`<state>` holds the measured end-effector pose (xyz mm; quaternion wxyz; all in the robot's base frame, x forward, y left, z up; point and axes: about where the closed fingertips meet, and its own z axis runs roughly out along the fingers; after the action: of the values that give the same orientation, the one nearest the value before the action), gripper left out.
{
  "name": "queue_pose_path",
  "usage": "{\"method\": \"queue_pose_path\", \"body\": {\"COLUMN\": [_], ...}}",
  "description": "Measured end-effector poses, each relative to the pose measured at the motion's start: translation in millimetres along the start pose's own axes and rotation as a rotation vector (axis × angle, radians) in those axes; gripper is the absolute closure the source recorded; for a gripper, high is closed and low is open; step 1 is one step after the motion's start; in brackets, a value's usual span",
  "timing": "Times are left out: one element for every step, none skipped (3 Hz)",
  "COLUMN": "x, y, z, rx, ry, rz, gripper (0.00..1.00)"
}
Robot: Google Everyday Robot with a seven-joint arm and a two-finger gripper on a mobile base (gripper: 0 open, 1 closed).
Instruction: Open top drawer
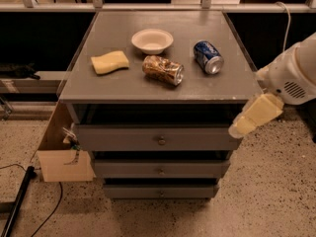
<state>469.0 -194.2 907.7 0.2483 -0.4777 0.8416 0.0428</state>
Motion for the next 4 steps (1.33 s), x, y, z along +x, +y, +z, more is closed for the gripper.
{"method": "queue_pose_path", "body": {"x": [-2, 3, 13, 14], "y": [5, 5, 8, 9], "z": [29, 54, 86, 107], "rx": [-0.034, -0.058, -0.099, -0.124], "ry": [0.007, 0.025, 0.056, 0.077], "rz": [0.011, 0.026, 0.058, 0.074], "gripper": [0.00, 0.00, 0.00, 0.00]}}
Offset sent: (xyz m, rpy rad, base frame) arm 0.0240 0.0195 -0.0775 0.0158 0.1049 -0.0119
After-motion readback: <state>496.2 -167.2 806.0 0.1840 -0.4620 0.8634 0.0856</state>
